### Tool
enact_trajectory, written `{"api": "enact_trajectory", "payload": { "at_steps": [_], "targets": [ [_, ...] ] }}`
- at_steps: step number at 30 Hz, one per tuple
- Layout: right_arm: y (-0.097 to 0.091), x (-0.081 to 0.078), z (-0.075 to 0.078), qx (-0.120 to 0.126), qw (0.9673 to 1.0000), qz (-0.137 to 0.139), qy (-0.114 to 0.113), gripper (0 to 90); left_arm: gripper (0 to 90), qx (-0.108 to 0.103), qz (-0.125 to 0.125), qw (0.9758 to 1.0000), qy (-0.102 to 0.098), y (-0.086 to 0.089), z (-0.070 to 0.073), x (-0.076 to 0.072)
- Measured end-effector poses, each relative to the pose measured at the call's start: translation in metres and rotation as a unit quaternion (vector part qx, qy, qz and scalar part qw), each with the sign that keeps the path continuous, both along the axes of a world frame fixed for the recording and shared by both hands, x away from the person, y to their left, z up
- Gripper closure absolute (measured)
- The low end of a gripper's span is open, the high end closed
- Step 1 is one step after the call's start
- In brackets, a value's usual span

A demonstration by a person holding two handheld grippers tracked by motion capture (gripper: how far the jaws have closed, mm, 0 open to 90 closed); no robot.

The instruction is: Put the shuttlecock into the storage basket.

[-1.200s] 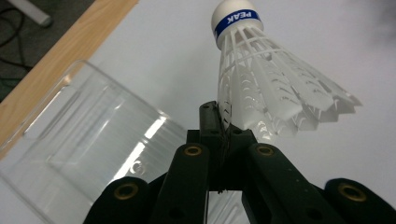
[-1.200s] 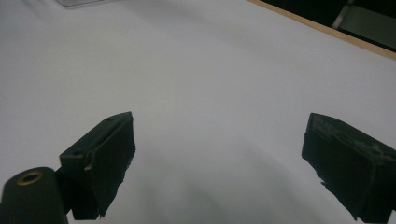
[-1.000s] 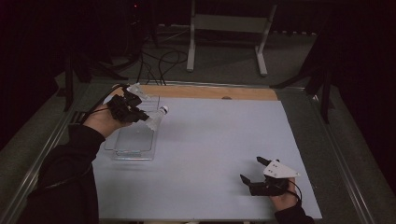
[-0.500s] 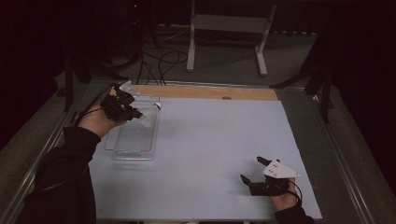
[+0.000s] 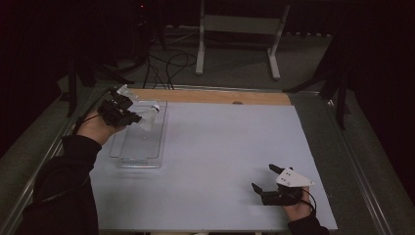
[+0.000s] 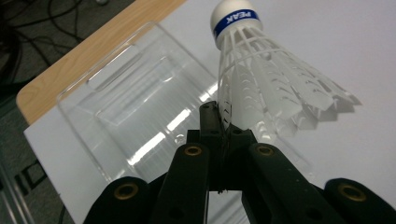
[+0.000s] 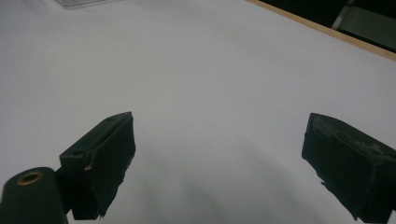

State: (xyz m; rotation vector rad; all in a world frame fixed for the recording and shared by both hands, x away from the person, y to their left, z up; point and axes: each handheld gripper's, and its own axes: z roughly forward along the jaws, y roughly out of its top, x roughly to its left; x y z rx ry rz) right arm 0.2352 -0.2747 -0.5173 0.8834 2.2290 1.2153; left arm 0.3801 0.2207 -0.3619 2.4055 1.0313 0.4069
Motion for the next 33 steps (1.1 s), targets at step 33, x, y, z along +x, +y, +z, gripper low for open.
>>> {"api": "enact_trajectory", "payload": {
  "at_steps": [33],
  "targets": [
    [0.0, 0.0, -0.001, -0.004, 1.0, 0.001, 0.002, 9.5, 90.0, -0.028, 0.098, 0.9948, 0.009, -0.004, -0.07, 0.015]
  ]
}}
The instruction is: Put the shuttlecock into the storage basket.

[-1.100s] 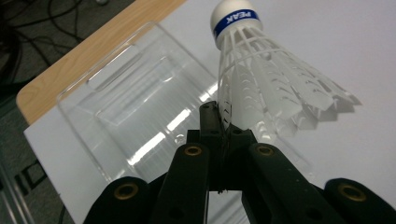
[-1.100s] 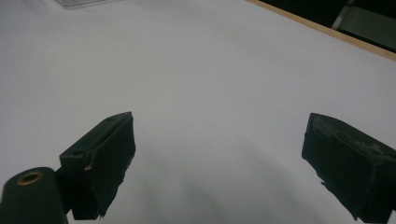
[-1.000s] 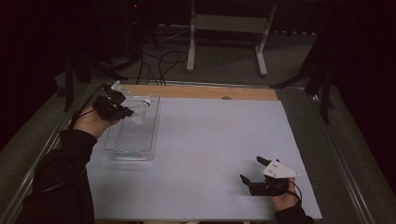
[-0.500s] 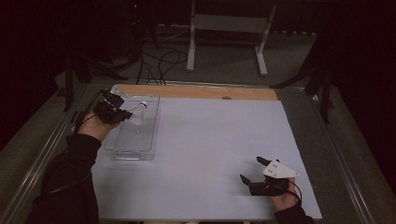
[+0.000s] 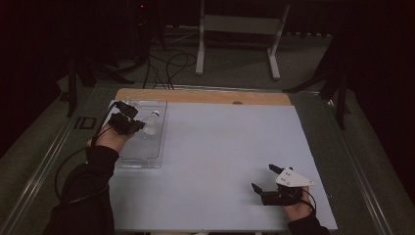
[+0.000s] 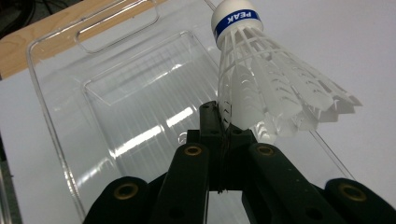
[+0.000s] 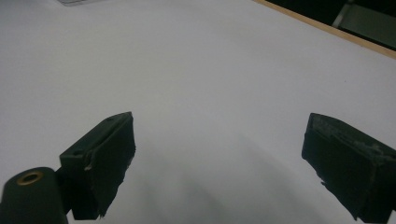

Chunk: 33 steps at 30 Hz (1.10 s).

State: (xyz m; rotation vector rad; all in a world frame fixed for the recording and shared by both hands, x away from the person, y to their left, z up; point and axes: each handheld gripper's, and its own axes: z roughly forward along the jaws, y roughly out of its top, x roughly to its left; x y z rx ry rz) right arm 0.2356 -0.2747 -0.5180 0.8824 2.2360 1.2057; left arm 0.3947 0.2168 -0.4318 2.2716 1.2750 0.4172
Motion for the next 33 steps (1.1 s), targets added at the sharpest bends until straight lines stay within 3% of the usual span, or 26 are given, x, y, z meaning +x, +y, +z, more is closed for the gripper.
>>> {"api": "enact_trajectory", "payload": {
  "at_steps": [9, 33],
  "targets": [
    [0.0, 0.0, 0.0, -0.001, 1.0, 0.001, 0.0, 9.5, 90.0, -0.01, 0.013, 0.9999, 0.002, -0.004, -0.012, 0.004],
    [-0.001, 0.0, 0.001, -0.001, 1.0, -0.001, -0.002, 9.5, 90.0, 0.022, 0.012, 0.9989, 0.041, -0.009, -0.041, 0.01]
  ]
}}
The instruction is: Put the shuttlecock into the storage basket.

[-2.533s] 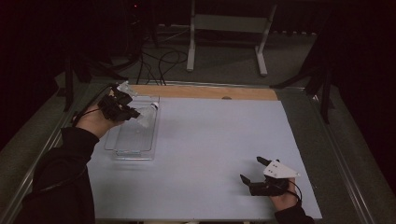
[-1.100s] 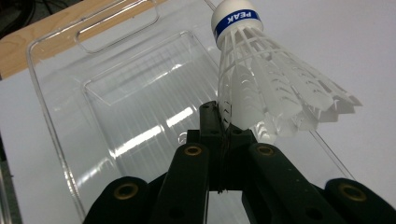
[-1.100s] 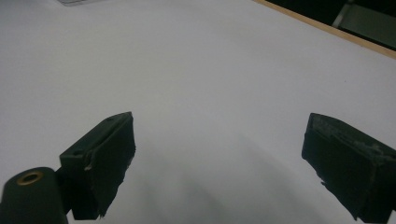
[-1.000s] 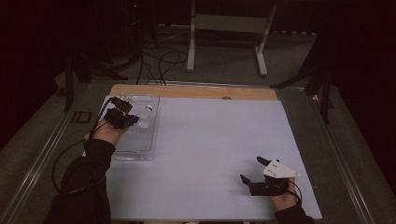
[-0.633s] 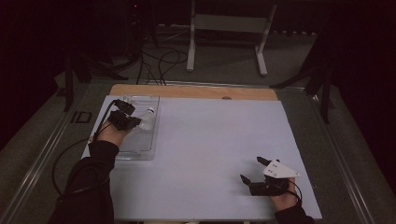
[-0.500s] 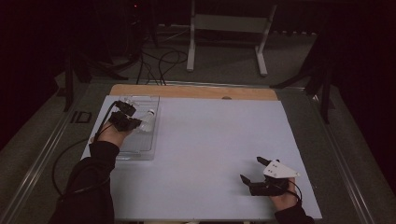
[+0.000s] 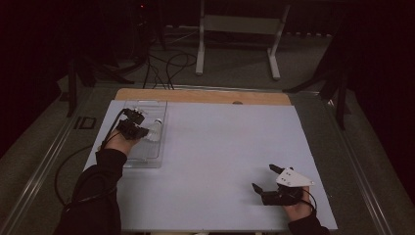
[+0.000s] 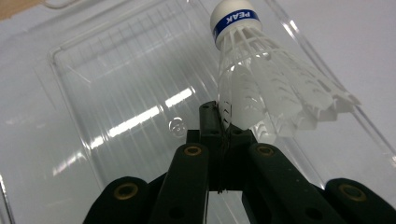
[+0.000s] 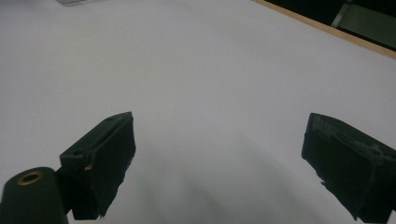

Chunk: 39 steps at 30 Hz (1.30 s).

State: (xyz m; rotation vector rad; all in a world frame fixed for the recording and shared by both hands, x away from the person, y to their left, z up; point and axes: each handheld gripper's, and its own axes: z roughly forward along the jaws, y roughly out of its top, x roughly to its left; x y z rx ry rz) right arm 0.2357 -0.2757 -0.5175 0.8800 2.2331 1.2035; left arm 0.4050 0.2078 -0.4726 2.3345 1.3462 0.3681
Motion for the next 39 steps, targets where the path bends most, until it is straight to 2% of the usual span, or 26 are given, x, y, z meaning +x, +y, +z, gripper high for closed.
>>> {"api": "enact_trajectory", "payload": {
  "at_steps": [5, 10, 15, 20, 26, 27, 28, 30, 31, 33, 35, 37, 39],
  "targets": [
    [0.0, 0.0, 0.0, 0.0, 1.0, 0.0, -0.001, 9.5, 90.0, 0.016, 0.0, 0.9998, 0.014, -0.001, -0.005, 0.003],
    [0.0, 0.0, 0.0, 0.0, 1.0, -0.001, 0.001, 9.6, 90.0, 0.022, -0.007, 0.9994, 0.028, -0.002, -0.008, 0.004],
    [0.0, 0.0, 0.0, 0.0, 1.0, 0.0, -0.001, 9.6, 90.0, 0.041, -0.014, 0.9979, 0.048, -0.006, -0.015, 0.005],
    [0.0, 0.0, 0.0, 0.0, 1.0, 0.0, -0.001, 9.6, 89.0, 0.044, -0.018, 0.9971, 0.06, -0.009, -0.018, 0.005],
    [0.0, 0.0, 0.0, 0.001, 1.0, 0.0, -0.002, 9.6, 73.8, 0.049, -0.026, 0.996, 0.069, -0.012, -0.019, 0.003],
    [0.0, 0.0, 0.0, 0.001, 1.0, 0.0, -0.002, 9.5, 73.8, 0.051, -0.026, 0.9958, 0.071, -0.013, -0.019, 0.002],
    [-0.001, 0.0, 0.0, 0.0, 1.0, 0.0, -0.002, 9.5, 66.6, 0.051, -0.025, 0.9958, 0.072, -0.013, -0.019, 0.002],
    [-0.001, 0.0, 0.0, 0.001, 1.0, -0.001, -0.003, 9.6, 58.7, 0.052, -0.027, 0.9955, 0.074, -0.014, -0.018, 0.0],
    [-0.001, 0.0, 0.0, 0.0, 1.0, 0.0, -0.003, 9.5, 52.0, 0.052, -0.024, 0.9958, 0.072, -0.014, -0.017, 0.0],
    [-0.001, 0.0, 0.0, 0.0, 1.0, -0.001, -0.002, 9.5, 45.7, 0.05, -0.028, 0.9957, 0.072, -0.015, -0.015, -0.002],
    [0.0, 0.0, 0.0, 0.0, 1.0, -0.001, -0.002, 9.5, 37.4, 0.061, -0.023, 0.9958, 0.065, -0.015, -0.012, -0.005],
    [0.0, 0.0, 0.0, 0.0, 1.0, -0.001, -0.001, 9.6, 30.7, 0.06, -0.019, 0.9959, 0.066, -0.015, -0.008, -0.007],
    [0.0, 0.0, 0.0, -0.001, 1.0, -0.002, -0.002, 9.6, 24.9, 0.068, -0.016, 0.9956, 0.062, -0.015, -0.004, -0.009]
  ]
}}
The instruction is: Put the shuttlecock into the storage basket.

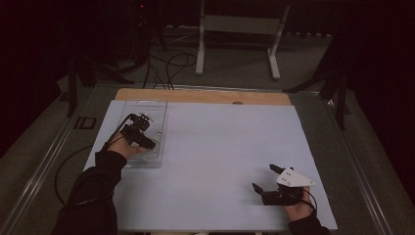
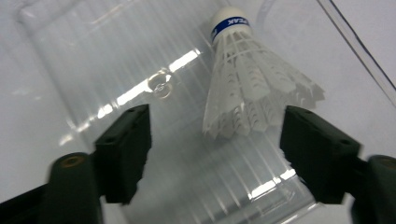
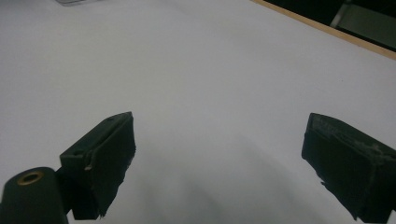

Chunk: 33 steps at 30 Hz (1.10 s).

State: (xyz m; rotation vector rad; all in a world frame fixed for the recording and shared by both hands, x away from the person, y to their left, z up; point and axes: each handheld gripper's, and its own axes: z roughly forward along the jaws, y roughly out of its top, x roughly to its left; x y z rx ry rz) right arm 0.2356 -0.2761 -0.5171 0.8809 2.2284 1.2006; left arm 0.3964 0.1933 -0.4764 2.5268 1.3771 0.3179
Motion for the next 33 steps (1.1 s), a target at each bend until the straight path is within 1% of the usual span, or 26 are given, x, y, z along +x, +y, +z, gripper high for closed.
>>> {"api": "enact_trajectory", "payload": {
  "at_steps": [1, 3, 4, 5, 6, 7, 8, 9, 10, 11, 15, 17, 18, 23, 24, 26, 28, 29, 31, 33],
  "targets": [
    [0.0, 0.0, 0.0, 0.0, 1.0, 0.0, 0.0, 9.6, 22.9, 0.002, 0.003, 1.0, -0.003, 0.0, 0.003, -0.001],
    [0.0, 0.0, 0.0, 0.0, 1.0, 0.0, 0.001, 9.6, 18.2, -0.003, 0.01, 0.9999, -0.003, 0.002, 0.007, -0.002],
    [0.0, 0.0, 0.0, -0.001, 1.0, 0.001, 0.001, 9.6, 15.6, -0.004, 0.013, 0.9999, -0.007, 0.002, 0.01, -0.003],
    [0.0, 0.0, 0.0, -0.001, 1.0, 0.001, 0.001, 9.6, 15.3, -0.005, 0.013, 0.9998, -0.01, 0.003, 0.012, -0.003],
    [0.0, 0.0, 0.0, -0.001, 1.0, 0.001, 0.001, 9.6, 13.9, -0.01, 0.015, 0.9998, -0.013, 0.003, 0.015, -0.004],
    [0.0, 0.0, 0.0, -0.001, 1.0, 0.0, 0.001, 9.5, 9.2, -0.022, 0.008, 0.9997, -0.007, 0.005, 0.017, -0.004],
    [0.0, 0.0, 0.0, 0.0, 1.0, 0.0, 0.001, 9.6, 2.3, -0.028, 0.005, 0.9996, -0.007, 0.006, 0.019, -0.005],
    [0.0, 0.0, 0.0, -0.001, 1.0, 0.0, 0.0, 9.6, 0.8, -0.03, 0.002, 0.9995, -0.007, 0.006, 0.021, -0.005],
    [0.0, 0.0, 0.0, -0.001, 1.0, 0.0, 0.001, 9.6, 0.4, -0.032, -0.001, 0.9995, -0.006, 0.007, 0.022, -0.006],
    [0.0, 0.0, 0.0, -0.001, 1.0, 0.0, 0.0, 9.6, 0.0, -0.031, -0.001, 0.9995, -0.011, 0.006, 0.023, -0.007],
    [0.0, 0.0, 0.0, -0.001, 1.0, -0.001, 0.0, 9.6, 0.0, -0.05, -0.006, 0.9986, -0.018, 0.006, 0.031, -0.009],
    [0.0, 0.0, 0.0, -0.001, 1.0, -0.001, 0.0, 9.6, 0.0, -0.055, -0.008, 0.9982, -0.022, 0.005, 0.034, -0.01],
    [0.0, 0.0, 0.0, -0.001, 1.0, -0.001, 0.0, 9.6, 0.0, -0.058, -0.012, 0.9981, -0.021, 0.005, 0.035, -0.011],
    [0.0, 0.0, 0.0, -0.001, 1.0, -0.001, 0.0, 9.6, 0.0, -0.059, -0.019, 0.9979, -0.02, 0.002, 0.037, -0.012],
    [0.0, 0.0, 0.0, -0.001, 1.0, -0.001, 0.0, 9.6, 0.0, -0.065, -0.025, 0.9973, -0.022, 0.0, 0.038, -0.013],
    [0.0, 0.0, 0.0, -0.001, 1.0, -0.001, 0.0, 9.5, 0.0, -0.072, -0.027, 0.9967, -0.027, -0.001, 0.039, -0.014],
    [0.0, 0.0, 0.0, -0.001, 1.0, -0.001, 0.0, 9.6, 0.0, -0.079, -0.033, 0.9957, -0.036, -0.002, 0.041, -0.015],
    [0.0, 0.0, 0.0, -0.001, 1.0, -0.001, -0.001, 9.6, 0.0, -0.085, -0.035, 0.9949, -0.042, -0.002, 0.042, -0.015],
    [0.0, 0.0, 0.0, -0.001, 1.0, -0.001, 0.0, 9.6, 0.0, -0.101, -0.04, 0.993, -0.046, -0.003, 0.044, -0.016],
    [0.0, 0.0, 0.0, -0.001, 1.0, -0.001, 0.0, 9.6, 0.0, -0.108, -0.044, 0.9918, -0.054, -0.003, 0.047, -0.016]
  ]
}}
